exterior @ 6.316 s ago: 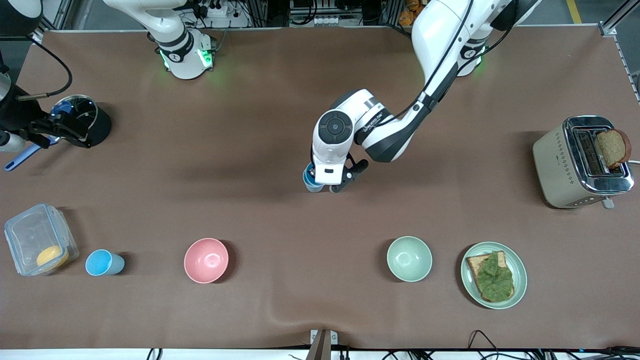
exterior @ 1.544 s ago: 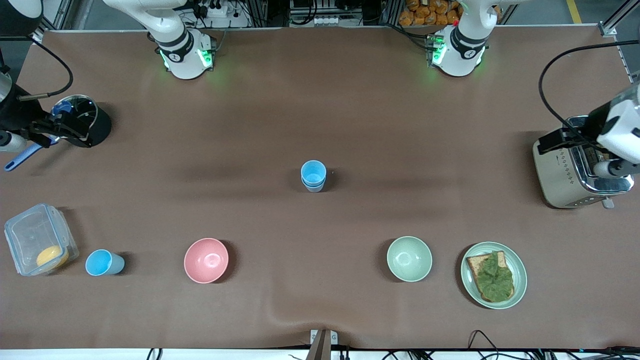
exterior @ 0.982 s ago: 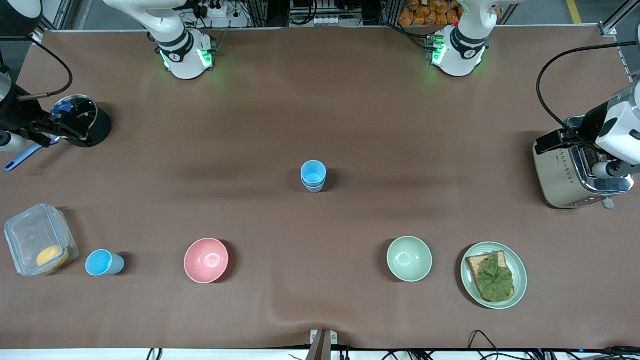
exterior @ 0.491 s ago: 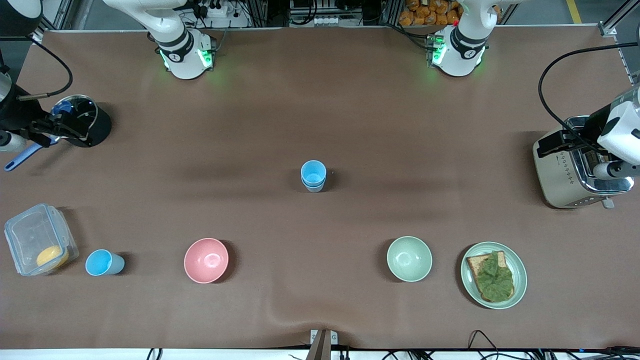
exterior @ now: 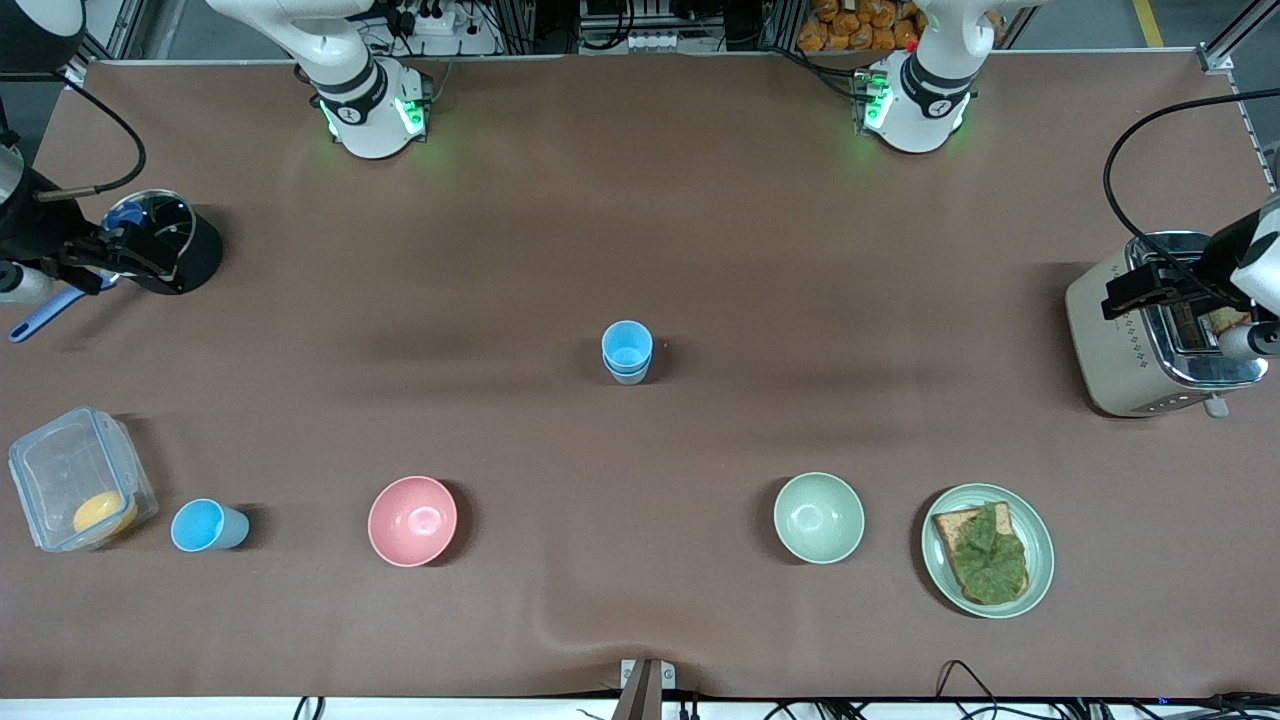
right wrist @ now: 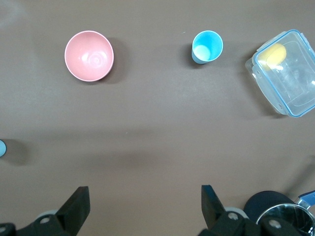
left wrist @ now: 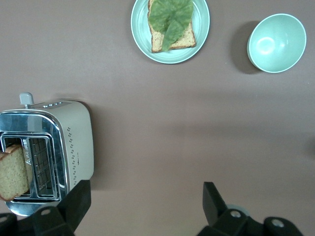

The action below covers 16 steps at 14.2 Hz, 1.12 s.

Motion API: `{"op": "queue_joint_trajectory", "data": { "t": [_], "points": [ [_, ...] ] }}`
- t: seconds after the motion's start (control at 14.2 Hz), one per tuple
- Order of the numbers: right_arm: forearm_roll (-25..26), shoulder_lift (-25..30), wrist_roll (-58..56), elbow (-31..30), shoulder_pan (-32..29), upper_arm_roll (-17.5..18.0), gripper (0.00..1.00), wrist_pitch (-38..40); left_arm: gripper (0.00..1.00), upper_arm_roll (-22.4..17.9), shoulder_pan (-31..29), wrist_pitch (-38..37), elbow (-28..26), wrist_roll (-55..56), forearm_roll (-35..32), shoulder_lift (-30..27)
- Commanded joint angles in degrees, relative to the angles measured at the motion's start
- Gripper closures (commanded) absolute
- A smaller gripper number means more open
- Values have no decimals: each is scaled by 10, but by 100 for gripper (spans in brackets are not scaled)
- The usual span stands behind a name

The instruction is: Stack blue cups with both arms

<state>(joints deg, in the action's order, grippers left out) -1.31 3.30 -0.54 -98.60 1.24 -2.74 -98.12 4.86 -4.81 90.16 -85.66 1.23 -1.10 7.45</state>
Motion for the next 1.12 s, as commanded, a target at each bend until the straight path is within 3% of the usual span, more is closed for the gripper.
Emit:
{"op": "queue_joint_trajectory", "data": {
  "t": [0.0, 1.05],
  "points": [
    [-4, -5, 1, 12, -9, 7, 0, 7, 0, -21, 12, 7, -25, -22, 7, -36],
    [-4, -5, 0, 12, -9, 7, 0, 7, 0, -12, 13, 10, -26, -21, 10, -31]
  ]
}}
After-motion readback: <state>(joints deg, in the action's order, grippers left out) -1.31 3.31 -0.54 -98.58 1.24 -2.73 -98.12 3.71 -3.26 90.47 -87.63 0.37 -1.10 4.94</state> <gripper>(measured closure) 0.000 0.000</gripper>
